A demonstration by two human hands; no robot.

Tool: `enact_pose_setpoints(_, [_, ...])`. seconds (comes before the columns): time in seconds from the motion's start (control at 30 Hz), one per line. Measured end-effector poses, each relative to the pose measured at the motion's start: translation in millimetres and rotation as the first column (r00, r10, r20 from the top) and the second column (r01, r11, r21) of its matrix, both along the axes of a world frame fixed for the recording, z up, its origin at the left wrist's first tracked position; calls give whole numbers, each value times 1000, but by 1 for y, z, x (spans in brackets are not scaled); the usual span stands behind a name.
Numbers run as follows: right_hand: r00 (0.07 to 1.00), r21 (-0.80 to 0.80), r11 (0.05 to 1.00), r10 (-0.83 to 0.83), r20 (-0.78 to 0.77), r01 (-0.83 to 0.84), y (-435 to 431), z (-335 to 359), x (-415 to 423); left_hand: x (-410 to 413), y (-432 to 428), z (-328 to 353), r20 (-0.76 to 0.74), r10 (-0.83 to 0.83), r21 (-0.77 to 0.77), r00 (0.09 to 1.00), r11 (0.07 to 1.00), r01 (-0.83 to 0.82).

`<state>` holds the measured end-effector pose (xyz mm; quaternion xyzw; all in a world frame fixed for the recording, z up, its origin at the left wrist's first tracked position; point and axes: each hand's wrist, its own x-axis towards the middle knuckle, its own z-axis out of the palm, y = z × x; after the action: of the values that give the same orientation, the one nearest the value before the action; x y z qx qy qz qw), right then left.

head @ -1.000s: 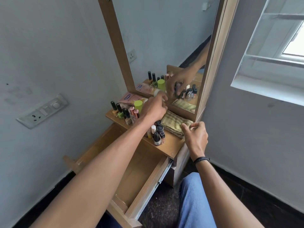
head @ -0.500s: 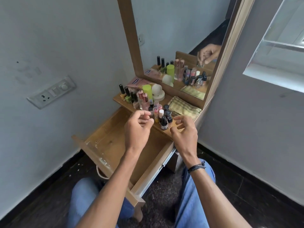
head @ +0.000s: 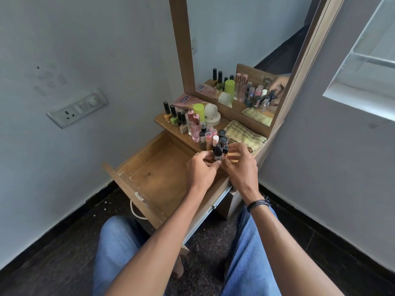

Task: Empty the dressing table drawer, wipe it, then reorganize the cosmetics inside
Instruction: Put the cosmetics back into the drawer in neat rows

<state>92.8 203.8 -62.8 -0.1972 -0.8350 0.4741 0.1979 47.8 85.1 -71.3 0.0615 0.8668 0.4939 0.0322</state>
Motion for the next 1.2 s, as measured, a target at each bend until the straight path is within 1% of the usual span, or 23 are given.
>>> enact_pose_setpoints(0.27, [1000,-50,999,14,14,-13,2,-3,4,0,1,-6,-51,25,4,998,1000,-25])
enact_pose_setpoints(0.43, [995,-70,993,99,-11,-99,-3,-3,10,6,-16,-11,-78,-9,50,997,999,13])
enact_pose_setpoints(0.57, [982,-63,980,190,12,-189,-15,-5,13,10,-39,-14,-65,-41,85,997,995,46])
enact_pose_setpoints(0.7, [951,-11,952,306,46,-305,-37,-9,8,6,-68,-21,-61,-69,19,996,997,70])
enact_pose_setpoints(0.8, [932,-14,938,346,105,-346,-53,-18,-1,-3,-87,-26,-37,-48,-50,998,998,47])
enact_pose_setpoints(0.9, [928,-21,942,334,167,-336,-69,-27,-13,-18,-99,-36,36,-12,-142,999,990,17])
enact_pose_setpoints(1.0, [936,18,963,257,242,-269,-81,-35,-26,-38,-105,-51,125,32,-133,992,991,-15])
enact_pose_setpoints(1.1, [939,65,971,204,276,-230,-88,-40,-37,-58,-106,-60,154,110,-124,982,988,-91])
enact_pose_setpoints(1.2, [929,42,972,205,307,-229,-91,-42,-48,-76,-104,-66,168,171,-150,971,978,-146])
